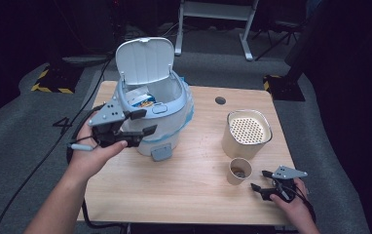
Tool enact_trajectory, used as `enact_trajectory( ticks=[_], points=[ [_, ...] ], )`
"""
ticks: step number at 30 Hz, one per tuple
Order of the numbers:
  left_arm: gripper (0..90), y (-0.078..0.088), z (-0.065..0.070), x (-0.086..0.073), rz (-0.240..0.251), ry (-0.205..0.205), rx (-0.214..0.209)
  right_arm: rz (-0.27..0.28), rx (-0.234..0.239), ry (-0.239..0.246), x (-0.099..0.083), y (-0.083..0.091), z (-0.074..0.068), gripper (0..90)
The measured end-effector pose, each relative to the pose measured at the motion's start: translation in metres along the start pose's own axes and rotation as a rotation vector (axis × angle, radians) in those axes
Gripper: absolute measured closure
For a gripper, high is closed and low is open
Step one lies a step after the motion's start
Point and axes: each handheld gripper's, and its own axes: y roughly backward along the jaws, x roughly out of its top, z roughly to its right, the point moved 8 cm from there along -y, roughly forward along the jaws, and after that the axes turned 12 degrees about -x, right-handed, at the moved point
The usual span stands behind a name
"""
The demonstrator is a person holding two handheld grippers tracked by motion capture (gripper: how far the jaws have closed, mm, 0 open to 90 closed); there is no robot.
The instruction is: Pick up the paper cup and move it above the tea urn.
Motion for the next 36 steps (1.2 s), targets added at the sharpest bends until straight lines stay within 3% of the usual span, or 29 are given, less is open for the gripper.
enact_trajectory(
  ticks=[7, 8, 9, 19, 24, 27, 32, 36],
  points=[
    [38.1, -0.012, 0.016, -0.044, -0.076, 0.003, -0.007, -0.003, 0.029, 0.023, -0.002, 0.002, -0.002, 17.7],
    [37.3, -0.017, 0.017, -0.057, -0.093, 0.012, -0.014, -0.007, 0.036, 0.031, -0.003, 0.002, -0.003, 16.2],
    [37.3, -0.017, 0.017, -0.057, -0.093, 0.012, -0.014, -0.007, 0.036, 0.031, -0.003, 0.002, -0.003, 16.2],
    [34.2, -0.038, 0.014, -0.115, -0.161, 0.061, -0.009, -0.007, 0.043, 0.034, -0.004, 0.004, -0.006, 16.2],
    [34.2, -0.046, 0.013, -0.140, -0.194, 0.061, -0.006, -0.011, 0.045, 0.029, -0.004, 0.005, -0.007, 16.7],
    [33.3, -0.050, 0.014, -0.156, -0.212, 0.096, -0.014, -0.022, 0.051, 0.038, -0.005, 0.007, -0.008, 16.7],
    [33.0, -0.052, 0.009, -0.176, -0.270, 0.117, 0.013, -0.024, 0.065, 0.041, -0.005, 0.008, -0.011, 17.0],
    [32.5, -0.056, 0.005, -0.190, -0.314, 0.164, 0.024, -0.037, 0.086, 0.038, -0.004, 0.011, -0.013, 19.4]
  ],
)
